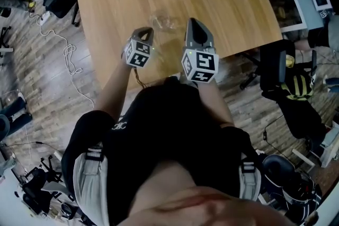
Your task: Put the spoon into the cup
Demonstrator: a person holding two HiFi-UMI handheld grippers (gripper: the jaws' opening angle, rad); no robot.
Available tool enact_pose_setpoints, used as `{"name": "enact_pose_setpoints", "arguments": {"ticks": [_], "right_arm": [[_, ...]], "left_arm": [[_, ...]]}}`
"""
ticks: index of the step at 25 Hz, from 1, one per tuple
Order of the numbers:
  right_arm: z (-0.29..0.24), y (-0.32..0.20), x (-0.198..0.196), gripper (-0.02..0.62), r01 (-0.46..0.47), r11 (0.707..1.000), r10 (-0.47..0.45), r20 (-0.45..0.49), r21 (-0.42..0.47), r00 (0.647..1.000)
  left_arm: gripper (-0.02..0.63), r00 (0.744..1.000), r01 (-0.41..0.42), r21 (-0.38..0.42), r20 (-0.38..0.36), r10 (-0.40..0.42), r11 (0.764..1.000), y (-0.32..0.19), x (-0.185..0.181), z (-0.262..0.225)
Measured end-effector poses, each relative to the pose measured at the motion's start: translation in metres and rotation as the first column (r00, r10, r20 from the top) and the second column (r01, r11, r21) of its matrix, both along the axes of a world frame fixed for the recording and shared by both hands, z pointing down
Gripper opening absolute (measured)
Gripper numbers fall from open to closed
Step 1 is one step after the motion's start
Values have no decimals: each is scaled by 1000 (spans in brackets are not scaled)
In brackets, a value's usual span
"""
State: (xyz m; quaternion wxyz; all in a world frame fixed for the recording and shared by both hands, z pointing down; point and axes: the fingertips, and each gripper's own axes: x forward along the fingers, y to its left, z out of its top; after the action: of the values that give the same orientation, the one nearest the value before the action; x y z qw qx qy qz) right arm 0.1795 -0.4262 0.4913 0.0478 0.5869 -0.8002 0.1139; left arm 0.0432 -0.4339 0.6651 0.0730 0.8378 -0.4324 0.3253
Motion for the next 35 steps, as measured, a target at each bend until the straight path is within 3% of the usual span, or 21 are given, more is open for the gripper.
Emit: {"name": "enact_pose_setpoints", "arguments": {"ticks": [4, 8, 13, 16, 19, 27, 30, 35], "right_arm": [[-4, 6, -8, 0, 0, 1000, 0, -10, 14, 1000], [-11, 14, -14, 0, 0, 999, 1, -18, 36, 1000], [-20, 22, -22, 0, -6, 997, 6, 0, 75, 1000], [-33, 29, -35, 0, -10, 989, 3, 41, 149, 999], [-40, 37, -49, 0, -3, 980, -9, 57, 199, 998], [-26, 45, -86, -2, 34, 987, -41, 41, 160, 998], [-24, 46, -90, -2, 28, 987, -33, 27, 160, 999], [-28, 48, -97, -2, 38, 984, -42, 16, 174, 999]], "left_arm": [[12, 991, 90, 23, -103, -87, 996, -3, -14, -20], [12, 961, 196, 53, -211, -180, 979, -6, -26, -60], [12, 940, 236, 129, -281, -193, 963, -3, -31, -106], [12, 927, 257, 151, -319, -199, 955, 5, -37, -128], [12, 928, 256, 230, -332, -171, 939, 16, -40, -162], [12, 928, 275, 360, -341, -148, 892, 50, -62, -225], [12, 927, 283, 368, -341, -154, 886, 57, -66, -227], [12, 912, 303, 320, -370, -176, 898, 61, -70, -212]]}}
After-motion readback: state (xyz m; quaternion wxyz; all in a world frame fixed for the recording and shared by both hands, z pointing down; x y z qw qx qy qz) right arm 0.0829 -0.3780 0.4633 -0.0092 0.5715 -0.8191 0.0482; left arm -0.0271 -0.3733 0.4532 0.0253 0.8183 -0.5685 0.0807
